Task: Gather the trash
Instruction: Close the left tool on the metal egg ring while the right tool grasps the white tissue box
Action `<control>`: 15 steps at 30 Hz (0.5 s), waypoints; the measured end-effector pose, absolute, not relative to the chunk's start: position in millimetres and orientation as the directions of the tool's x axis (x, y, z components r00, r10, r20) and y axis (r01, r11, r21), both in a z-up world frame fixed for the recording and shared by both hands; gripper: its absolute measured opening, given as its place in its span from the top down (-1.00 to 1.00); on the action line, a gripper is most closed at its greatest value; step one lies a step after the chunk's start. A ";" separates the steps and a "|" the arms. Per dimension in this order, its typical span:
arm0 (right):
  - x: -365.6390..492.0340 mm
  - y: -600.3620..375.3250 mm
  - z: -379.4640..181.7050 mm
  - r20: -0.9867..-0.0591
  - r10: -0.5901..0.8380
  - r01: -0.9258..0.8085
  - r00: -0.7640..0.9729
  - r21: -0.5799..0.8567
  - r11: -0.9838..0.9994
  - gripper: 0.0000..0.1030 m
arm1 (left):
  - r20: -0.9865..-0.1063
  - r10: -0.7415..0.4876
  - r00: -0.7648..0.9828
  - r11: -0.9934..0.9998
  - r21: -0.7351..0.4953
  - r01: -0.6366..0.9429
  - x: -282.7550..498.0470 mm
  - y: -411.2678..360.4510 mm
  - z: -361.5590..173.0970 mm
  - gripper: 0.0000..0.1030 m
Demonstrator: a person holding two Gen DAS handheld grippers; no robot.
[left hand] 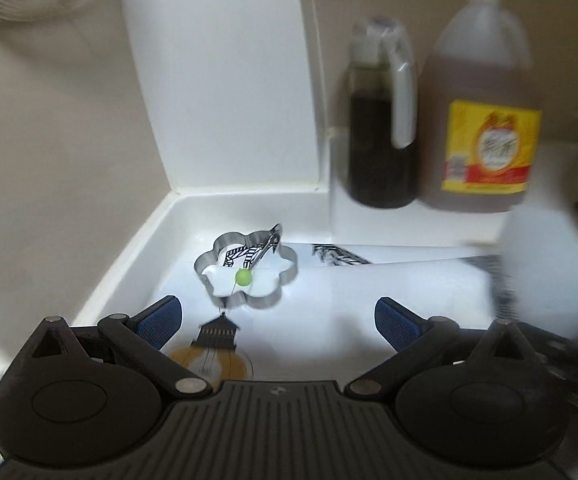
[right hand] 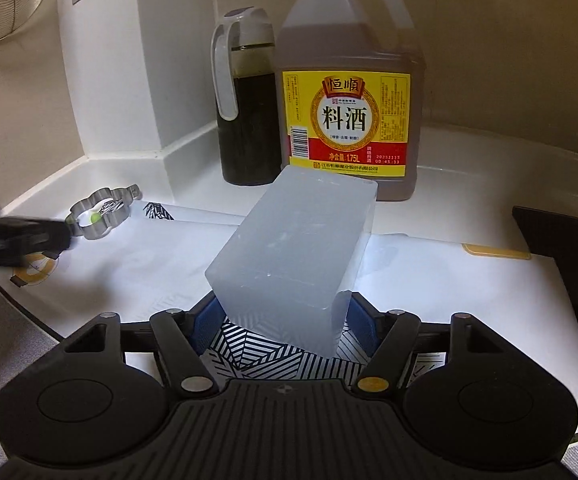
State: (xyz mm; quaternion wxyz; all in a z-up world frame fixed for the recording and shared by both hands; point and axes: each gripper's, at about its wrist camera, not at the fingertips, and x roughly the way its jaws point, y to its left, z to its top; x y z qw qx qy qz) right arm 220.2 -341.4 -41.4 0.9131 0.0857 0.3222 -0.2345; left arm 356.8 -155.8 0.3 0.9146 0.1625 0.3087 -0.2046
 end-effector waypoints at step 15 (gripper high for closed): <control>230.5 -354.1 -47.5 -0.662 -0.404 0.539 0.632 0.001 0.842 -1.00 | -0.664 -0.305 0.683 0.877 0.082 0.472 429.5 -162.9 -37.7 -1.00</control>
